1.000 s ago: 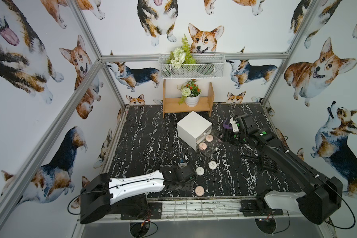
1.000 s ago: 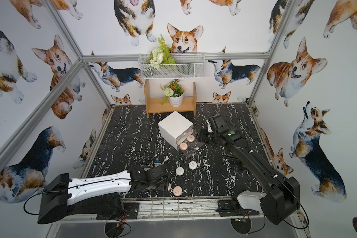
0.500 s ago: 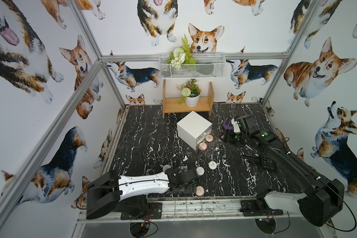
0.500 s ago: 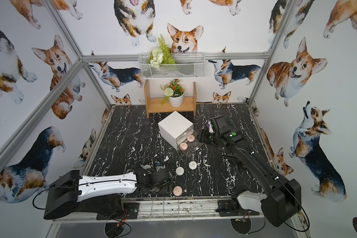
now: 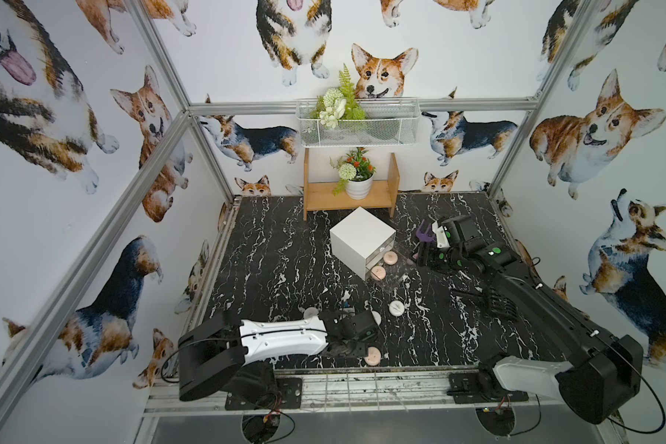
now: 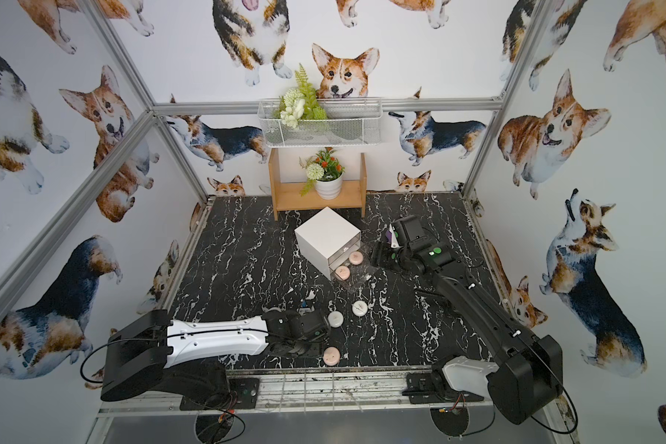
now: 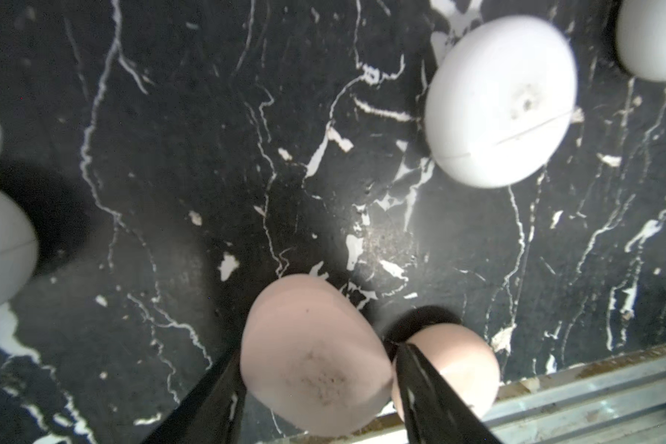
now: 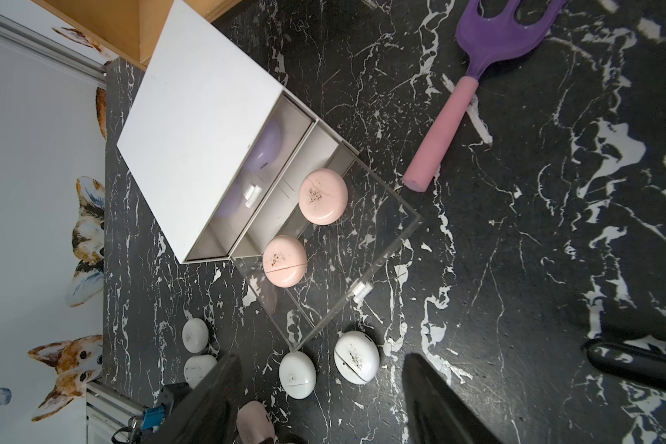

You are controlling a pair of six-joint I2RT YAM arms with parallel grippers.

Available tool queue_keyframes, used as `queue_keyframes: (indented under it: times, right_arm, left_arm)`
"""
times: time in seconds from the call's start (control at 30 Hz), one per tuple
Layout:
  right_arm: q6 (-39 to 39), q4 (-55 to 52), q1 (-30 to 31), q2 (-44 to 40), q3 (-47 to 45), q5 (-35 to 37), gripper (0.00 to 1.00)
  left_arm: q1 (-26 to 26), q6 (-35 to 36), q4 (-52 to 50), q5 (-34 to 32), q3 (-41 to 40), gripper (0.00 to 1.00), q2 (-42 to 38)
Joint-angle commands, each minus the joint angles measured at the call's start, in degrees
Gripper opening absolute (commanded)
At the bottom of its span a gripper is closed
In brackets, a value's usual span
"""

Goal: Put the bluetooth earphones in the drawer according to color
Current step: Pick up the Bluetooth earphone from the center of the board.

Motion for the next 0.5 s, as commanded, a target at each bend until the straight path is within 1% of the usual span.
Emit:
queue_keyframes:
  times: [0.0,0.13,0.23,0.27,0.47]
  right_arm:
    - [-0.8,0.4,0.0,-0.3,-0.5,-0.8,0.71]
    - [-0.6,0.6,-0.1,-0.5,-0.9,-1.2,0.71]
    - [-0.8,0.4,-0.1,-0.7,-1.0,-1.2,0.7]
    - [-0.9,0.3,-0.1,-0.7,-1.1,-1.2,0.71]
    - [-0.8,0.6,-0.1,-0.9,-1.4,-1.4,0.71]
  left_arm:
    - [0.9,2.7,-2.9,-2.0,1.5,0.59,0.9]
    - [2.0,4.6,-4.0,-2.7,2.8,0.53,2.1]
    - [2.4,5.4,-4.1,-2.5,3.2,0.51,2.8]
    - [2.4,5.5,-4.1,-2.2,3.2,0.51,3.1]
    - [1.3,4.9,-4.7,-1.1,2.9,0.65,4.7]
